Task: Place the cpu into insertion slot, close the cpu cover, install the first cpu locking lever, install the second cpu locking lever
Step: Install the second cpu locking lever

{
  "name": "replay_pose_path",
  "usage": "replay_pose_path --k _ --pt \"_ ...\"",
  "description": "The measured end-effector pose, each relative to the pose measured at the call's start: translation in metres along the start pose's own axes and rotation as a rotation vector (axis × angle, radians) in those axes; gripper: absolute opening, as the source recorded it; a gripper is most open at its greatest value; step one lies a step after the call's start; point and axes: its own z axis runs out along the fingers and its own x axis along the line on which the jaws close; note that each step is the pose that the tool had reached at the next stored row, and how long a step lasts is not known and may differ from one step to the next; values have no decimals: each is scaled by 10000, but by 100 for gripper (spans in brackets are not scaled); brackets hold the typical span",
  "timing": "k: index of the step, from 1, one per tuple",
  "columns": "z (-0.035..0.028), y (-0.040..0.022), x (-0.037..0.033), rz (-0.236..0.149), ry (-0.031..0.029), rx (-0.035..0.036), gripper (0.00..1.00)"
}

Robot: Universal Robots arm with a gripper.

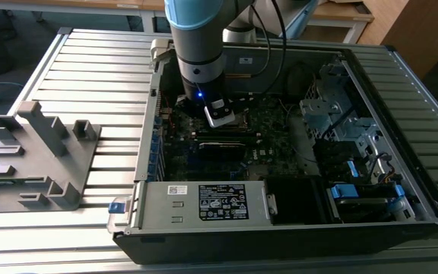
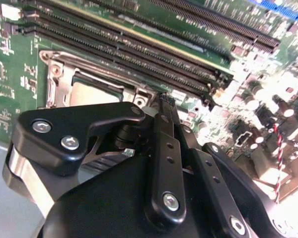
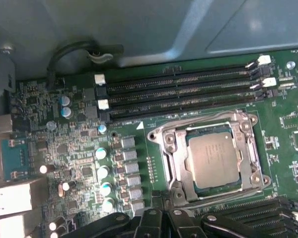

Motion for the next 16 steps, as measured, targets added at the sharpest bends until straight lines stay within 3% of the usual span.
replay_pose_path --k 1,4,9,14,16 --pt "0 0 0 -9 -12 71 10" --pt "1 0 0 -18 -27 151 10" --pt "-2 1 0 -19 -26 157 10" --pt "-76 10 -8 -18 -27 153 10" --pt "-75 9 -7 -11 -17 88 10"
